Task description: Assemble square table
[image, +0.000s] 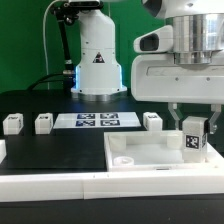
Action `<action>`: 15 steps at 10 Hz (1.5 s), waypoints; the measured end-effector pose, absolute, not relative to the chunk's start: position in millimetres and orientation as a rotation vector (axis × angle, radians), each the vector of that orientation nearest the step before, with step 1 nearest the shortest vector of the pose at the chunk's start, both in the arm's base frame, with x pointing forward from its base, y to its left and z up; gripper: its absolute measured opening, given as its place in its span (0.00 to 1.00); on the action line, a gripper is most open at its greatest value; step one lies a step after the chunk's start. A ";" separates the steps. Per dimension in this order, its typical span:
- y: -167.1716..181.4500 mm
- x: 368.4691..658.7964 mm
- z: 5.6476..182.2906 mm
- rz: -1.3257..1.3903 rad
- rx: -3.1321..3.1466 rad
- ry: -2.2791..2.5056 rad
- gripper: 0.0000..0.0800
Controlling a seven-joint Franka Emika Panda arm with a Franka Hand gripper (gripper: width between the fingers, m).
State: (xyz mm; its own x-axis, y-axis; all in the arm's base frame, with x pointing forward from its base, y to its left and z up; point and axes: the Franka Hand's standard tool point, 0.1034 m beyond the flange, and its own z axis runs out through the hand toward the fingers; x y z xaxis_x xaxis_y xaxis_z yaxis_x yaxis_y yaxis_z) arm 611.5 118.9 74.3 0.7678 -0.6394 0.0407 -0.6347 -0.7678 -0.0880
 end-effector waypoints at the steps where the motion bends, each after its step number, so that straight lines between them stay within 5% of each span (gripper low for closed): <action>1: 119.1 611.3 74.1 -0.099 -2.838 1.167 0.36; 10: 121.6 610.1 73.7 -0.019 -2.323 1.948 0.36; 12: 122.2 609.9 73.7 -0.020 -2.339 1.928 0.67; 15: 124.0 609.4 73.5 -0.031 -2.487 1.735 0.81</action>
Offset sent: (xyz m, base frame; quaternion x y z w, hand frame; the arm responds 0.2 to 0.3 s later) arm -0.0018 0.0079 -0.0042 -0.0359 -0.0101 0.2991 0.9535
